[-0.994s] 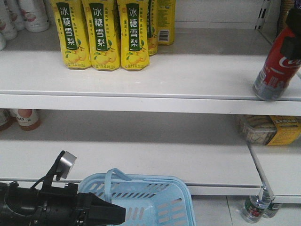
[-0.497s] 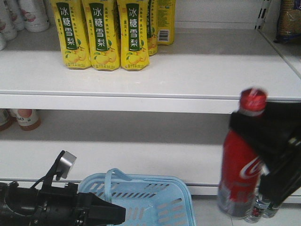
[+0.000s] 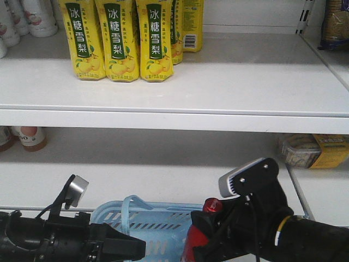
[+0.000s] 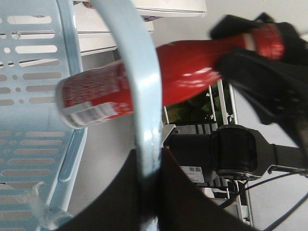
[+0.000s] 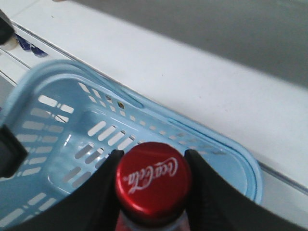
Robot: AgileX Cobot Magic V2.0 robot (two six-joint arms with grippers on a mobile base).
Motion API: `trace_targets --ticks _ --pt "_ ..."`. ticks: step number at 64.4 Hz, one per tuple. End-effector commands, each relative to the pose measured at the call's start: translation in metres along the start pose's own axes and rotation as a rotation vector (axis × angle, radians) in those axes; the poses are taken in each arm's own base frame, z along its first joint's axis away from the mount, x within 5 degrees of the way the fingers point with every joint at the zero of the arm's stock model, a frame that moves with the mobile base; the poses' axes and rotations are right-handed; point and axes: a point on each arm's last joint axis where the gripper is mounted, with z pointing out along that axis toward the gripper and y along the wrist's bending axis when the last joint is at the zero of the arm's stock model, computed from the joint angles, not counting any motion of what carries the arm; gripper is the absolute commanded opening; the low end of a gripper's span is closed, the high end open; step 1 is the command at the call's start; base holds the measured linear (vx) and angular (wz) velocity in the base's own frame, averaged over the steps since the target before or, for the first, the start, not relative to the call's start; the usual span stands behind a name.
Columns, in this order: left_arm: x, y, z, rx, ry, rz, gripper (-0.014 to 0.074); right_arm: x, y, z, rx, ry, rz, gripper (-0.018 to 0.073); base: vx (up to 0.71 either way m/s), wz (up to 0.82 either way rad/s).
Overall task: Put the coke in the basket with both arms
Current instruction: 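Lower the bottle into the basket and open the right gripper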
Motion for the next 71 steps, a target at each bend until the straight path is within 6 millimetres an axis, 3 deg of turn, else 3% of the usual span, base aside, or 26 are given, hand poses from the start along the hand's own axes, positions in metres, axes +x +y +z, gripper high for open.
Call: trace_targets --ticks 1,14,29,50,61,71 --pt "-0.005 -0.02 -0.003 0.12 -0.044 0.017 -0.0006 -0.014 -0.001 0.013 0.022 -0.095 0.038 -0.0003 0.0 0.0" --pt "-0.005 -0.02 -0.003 0.12 -0.044 0.017 -0.0006 0.011 -0.006 0.046 0.062 0.07 0.08 0.0027 0.0 0.0" --pt "-0.005 -0.02 -0.003 0.12 -0.044 0.017 -0.0006 0.026 -0.009 0.061 0.081 0.172 0.101 0.0166 0.0 0.0" --pt "-0.005 -0.02 -0.003 0.12 -0.044 0.017 -0.0006 0.033 -0.008 0.059 0.067 0.249 0.082 0.0433 0.0 0.0" --pt "-0.005 -0.02 -0.003 0.119 -0.043 0.017 -0.0006 0.029 -0.005 0.05 0.049 0.246 0.081 0.0449 0.0 0.0" --pt "-0.005 -0.02 -0.003 0.119 -0.043 0.017 -0.0006 0.015 -0.001 0.027 0.012 0.189 0.045 0.0449 0.0 0.0"
